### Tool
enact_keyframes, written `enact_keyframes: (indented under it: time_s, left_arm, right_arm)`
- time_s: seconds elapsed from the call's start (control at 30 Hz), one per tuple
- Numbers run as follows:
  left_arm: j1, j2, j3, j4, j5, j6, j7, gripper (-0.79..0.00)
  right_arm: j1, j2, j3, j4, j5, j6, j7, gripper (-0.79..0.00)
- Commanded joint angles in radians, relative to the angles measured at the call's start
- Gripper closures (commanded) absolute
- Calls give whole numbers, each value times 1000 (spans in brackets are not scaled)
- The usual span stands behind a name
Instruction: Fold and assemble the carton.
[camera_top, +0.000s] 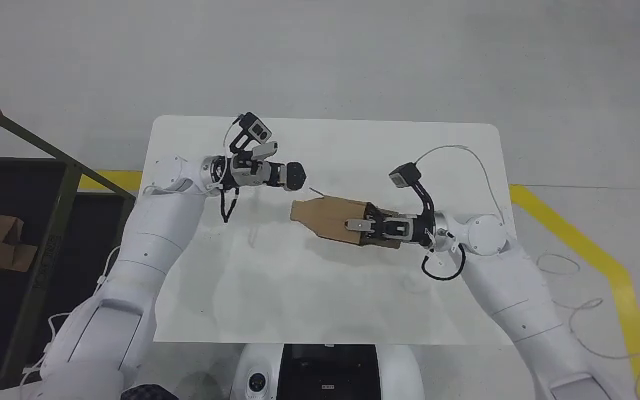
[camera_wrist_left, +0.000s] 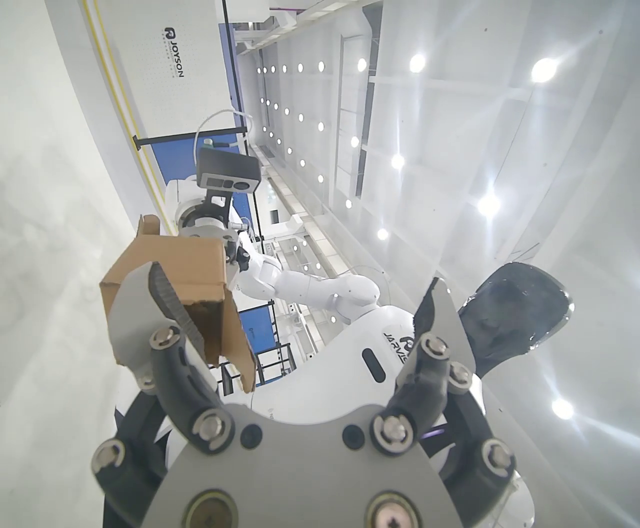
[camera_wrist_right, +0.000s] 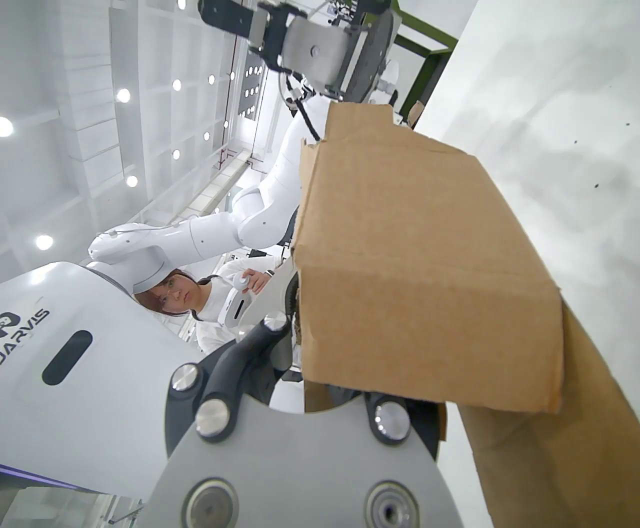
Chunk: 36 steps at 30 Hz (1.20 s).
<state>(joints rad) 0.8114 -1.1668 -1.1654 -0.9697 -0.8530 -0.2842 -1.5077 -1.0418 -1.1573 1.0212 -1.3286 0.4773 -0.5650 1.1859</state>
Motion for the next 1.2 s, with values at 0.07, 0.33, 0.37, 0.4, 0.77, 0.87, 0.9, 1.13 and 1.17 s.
enact_keyframes:
  time_s: [0.07,0.33,0.37,0.4,0.77,0.87,0.9,1.13,1.17]
  left_arm:
    - [-7,-3,5,2,10,-4,10,-785]
    - [-24,-17,52,17,34,16,-5,-785]
    - [-24,-18,57,15,32,19,-14,-785]
    - [-24,-20,61,14,25,27,-25,-785]
    - [0,-12,71,-32,17,37,-28,-785]
    - [8,-9,71,-46,20,37,-28,-785]
    - [10,-8,72,-50,22,38,-28,-785]
    - [18,-6,80,-71,35,43,-28,-785]
    - [18,-5,81,-73,37,41,-28,-785]
  right_arm:
    - [-4,-3,-20,-11,-2,1,16,0]
    - [-6,-8,-50,-32,10,-3,34,0]
    - [-4,-8,-49,-31,12,-4,29,0]
    - [-2,-9,-47,-29,13,-5,25,0]
    - [21,-7,-15,2,34,-9,-13,0]
    - [21,-7,-14,1,33,-8,-15,0]
    - [20,-7,-14,1,33,-7,-16,0]
    - [17,-9,-19,-3,22,-5,-28,0]
    - [16,-9,-19,-3,19,-5,-29,0]
